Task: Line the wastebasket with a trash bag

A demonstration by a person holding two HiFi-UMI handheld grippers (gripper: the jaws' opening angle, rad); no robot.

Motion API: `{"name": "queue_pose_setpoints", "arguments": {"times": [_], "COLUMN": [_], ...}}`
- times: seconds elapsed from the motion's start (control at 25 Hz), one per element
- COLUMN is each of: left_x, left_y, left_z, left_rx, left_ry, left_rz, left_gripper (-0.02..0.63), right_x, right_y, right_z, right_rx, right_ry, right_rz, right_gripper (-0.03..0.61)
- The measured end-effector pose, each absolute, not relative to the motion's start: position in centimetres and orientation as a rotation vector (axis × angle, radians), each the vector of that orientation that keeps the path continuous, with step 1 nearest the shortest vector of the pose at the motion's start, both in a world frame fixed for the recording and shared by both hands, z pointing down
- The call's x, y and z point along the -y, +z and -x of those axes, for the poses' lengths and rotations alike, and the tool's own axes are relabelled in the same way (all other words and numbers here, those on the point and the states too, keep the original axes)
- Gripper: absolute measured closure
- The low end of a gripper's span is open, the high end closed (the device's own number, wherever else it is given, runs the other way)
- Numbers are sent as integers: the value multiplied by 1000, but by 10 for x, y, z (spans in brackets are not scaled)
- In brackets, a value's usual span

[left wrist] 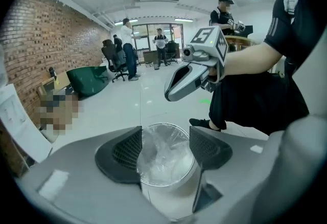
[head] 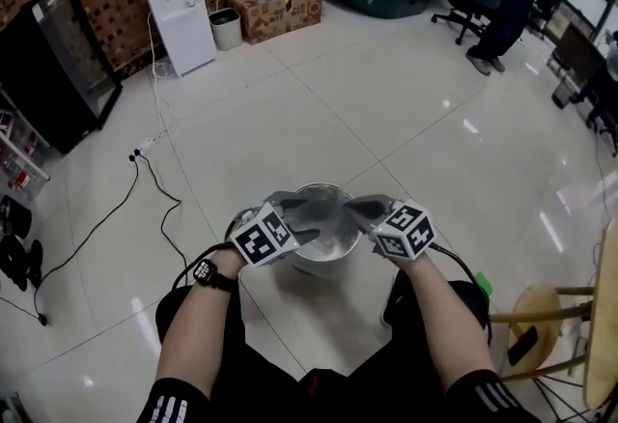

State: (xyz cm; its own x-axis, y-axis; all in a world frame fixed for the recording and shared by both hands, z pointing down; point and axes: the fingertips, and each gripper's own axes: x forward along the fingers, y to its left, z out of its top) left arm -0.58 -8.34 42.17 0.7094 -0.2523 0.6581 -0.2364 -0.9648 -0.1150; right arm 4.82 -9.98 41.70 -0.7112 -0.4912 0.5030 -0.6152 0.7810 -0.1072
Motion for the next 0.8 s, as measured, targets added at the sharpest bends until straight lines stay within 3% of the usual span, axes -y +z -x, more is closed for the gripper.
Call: {"name": "queue_pose_setpoints", "arguments": {"times": [0.8], "left_x": [97], "left_y": [428], "left_z": [11], "left_rx": [-434], "left_ry": [-1128], "left_rz": [2860], "left_gripper": [328], "right_x": [114], "right_y": [418], "right_z": [-36], "right_rx": [2517], "right_ry": [322], "right_rz": [-786], "right_gripper": [572]}}
